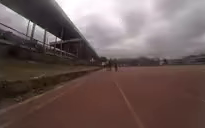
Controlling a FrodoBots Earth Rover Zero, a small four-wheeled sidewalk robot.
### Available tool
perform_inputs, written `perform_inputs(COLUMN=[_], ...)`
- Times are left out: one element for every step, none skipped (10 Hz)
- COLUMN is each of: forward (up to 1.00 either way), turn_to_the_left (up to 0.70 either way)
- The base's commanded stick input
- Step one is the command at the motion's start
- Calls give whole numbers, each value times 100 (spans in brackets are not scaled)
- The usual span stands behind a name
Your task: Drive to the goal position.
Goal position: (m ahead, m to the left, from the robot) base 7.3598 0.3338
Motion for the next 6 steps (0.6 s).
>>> perform_inputs(forward=[100, 100, 100, 100, 100, 100], turn_to_the_left=[0, 0, 0, 0, 0, 0])
